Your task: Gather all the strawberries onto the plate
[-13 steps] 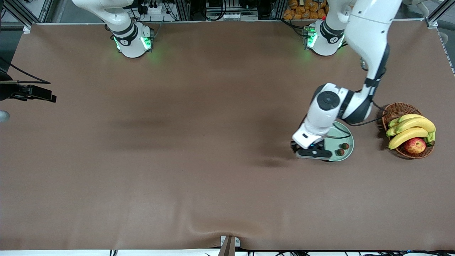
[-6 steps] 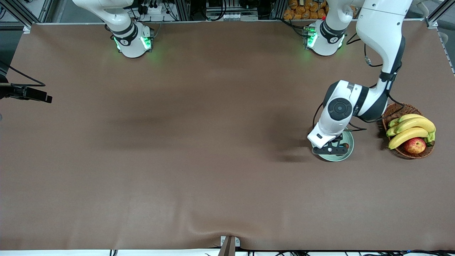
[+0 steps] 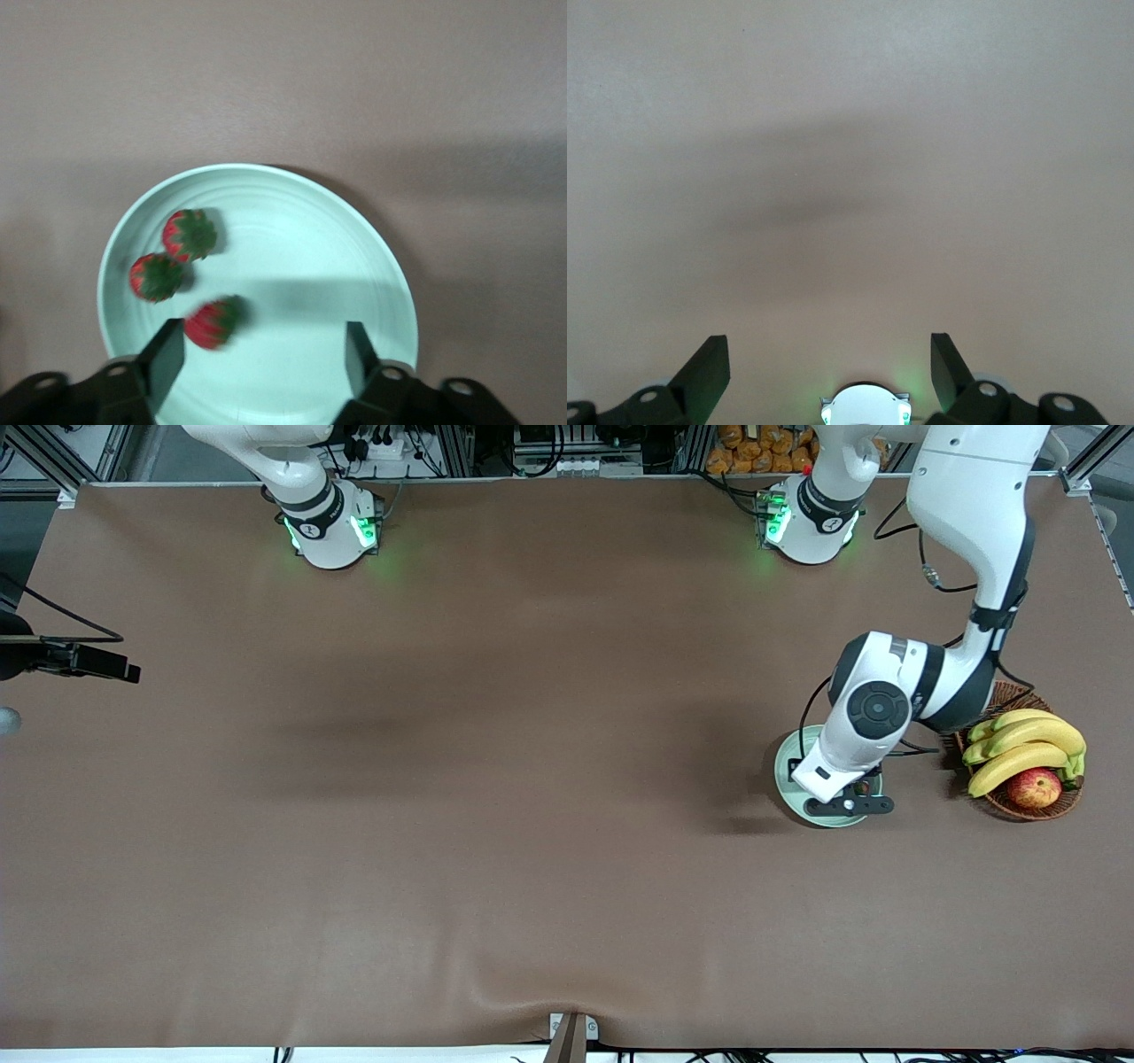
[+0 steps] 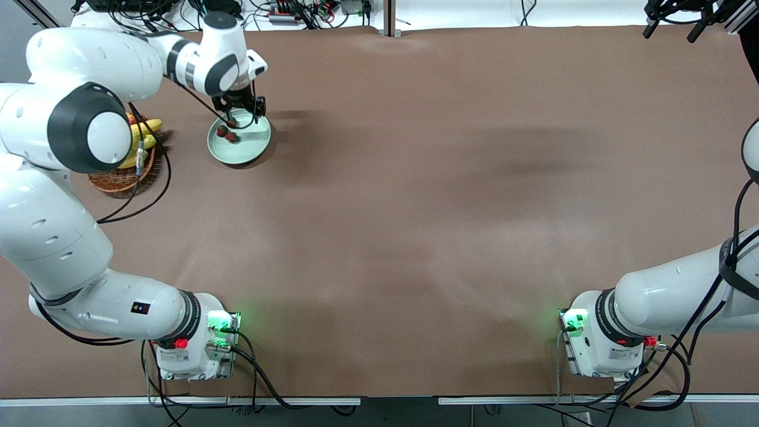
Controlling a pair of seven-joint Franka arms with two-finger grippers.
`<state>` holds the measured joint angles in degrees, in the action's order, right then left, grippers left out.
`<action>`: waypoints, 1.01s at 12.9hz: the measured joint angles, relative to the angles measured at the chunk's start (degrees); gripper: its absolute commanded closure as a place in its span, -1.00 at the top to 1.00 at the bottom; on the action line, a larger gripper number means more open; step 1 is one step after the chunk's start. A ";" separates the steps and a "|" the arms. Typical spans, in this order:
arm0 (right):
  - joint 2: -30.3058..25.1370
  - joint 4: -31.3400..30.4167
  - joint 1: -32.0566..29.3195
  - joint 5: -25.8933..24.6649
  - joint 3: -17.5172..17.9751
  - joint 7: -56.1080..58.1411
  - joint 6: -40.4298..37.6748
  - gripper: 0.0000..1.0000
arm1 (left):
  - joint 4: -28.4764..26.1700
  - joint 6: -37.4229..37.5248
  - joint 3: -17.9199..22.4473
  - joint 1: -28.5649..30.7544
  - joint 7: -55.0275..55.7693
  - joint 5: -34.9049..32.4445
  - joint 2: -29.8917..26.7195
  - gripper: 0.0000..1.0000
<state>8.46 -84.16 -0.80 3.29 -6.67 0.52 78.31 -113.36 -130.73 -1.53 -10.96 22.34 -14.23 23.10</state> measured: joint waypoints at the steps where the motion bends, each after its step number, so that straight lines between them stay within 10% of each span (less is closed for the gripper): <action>1: 0.00 0.00 0.46 -0.01 -0.37 -0.01 0.23 1.00 | 1.99 3.85 -0.19 -0.01 -0.15 1.84 -1.17 1.00; 13: -0.27 1.74 1.93 -2.55 -1.11 0.00 3.12 1.00 | 22.27 36.51 -0.07 2.88 -11.58 9.45 -14.29 1.00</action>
<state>8.20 -82.42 1.14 0.74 -7.79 0.52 81.44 -91.09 -94.22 -1.60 -8.08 10.76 -4.78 8.81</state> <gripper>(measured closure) 0.000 0.000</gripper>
